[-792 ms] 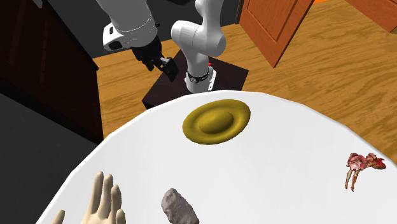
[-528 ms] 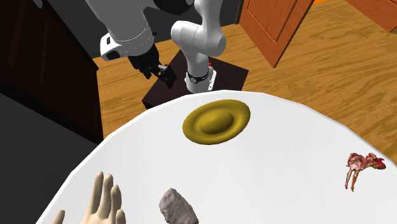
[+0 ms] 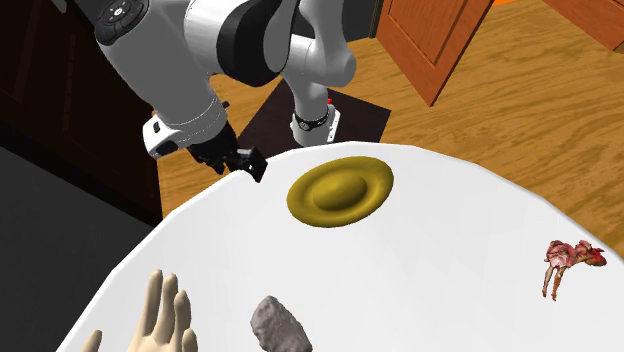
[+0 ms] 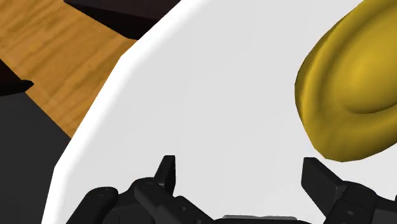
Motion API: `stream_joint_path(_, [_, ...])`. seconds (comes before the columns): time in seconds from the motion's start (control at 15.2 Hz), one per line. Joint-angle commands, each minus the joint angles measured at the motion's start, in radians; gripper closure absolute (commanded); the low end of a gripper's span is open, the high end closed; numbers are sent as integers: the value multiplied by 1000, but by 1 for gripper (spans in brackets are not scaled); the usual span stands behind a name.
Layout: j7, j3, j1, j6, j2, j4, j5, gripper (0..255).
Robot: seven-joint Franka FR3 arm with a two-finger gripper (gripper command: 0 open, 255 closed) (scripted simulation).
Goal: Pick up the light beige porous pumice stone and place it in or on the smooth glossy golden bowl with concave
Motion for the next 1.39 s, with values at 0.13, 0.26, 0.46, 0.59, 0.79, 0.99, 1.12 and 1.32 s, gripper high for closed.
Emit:
stream_joint_path(0.13, [-126, -21, 51, 125, 131, 46, 53, 0])
stream_joint_path(0.26, [-192, -29, 75, 175, 196, 77, 86, 0])
stream_joint_path(0.46, [-293, -37, 109, 237, 293, 134, 142, 0])
stream_joint_path(0.59, [-361, -38, 129, 270, 356, 178, 183, 0])
stream_joint_path(0.79, [-463, -34, 154, 307, 449, 251, 246, 0])
stream_joint_path(0.99, [-561, -20, 171, 332, 539, 331, 308, 0])
stream_joint_path(1.12, [-622, -6, 179, 342, 596, 389, 346, 0])
stream_joint_path(1.32, [-706, 19, 186, 351, 679, 479, 395, 0])
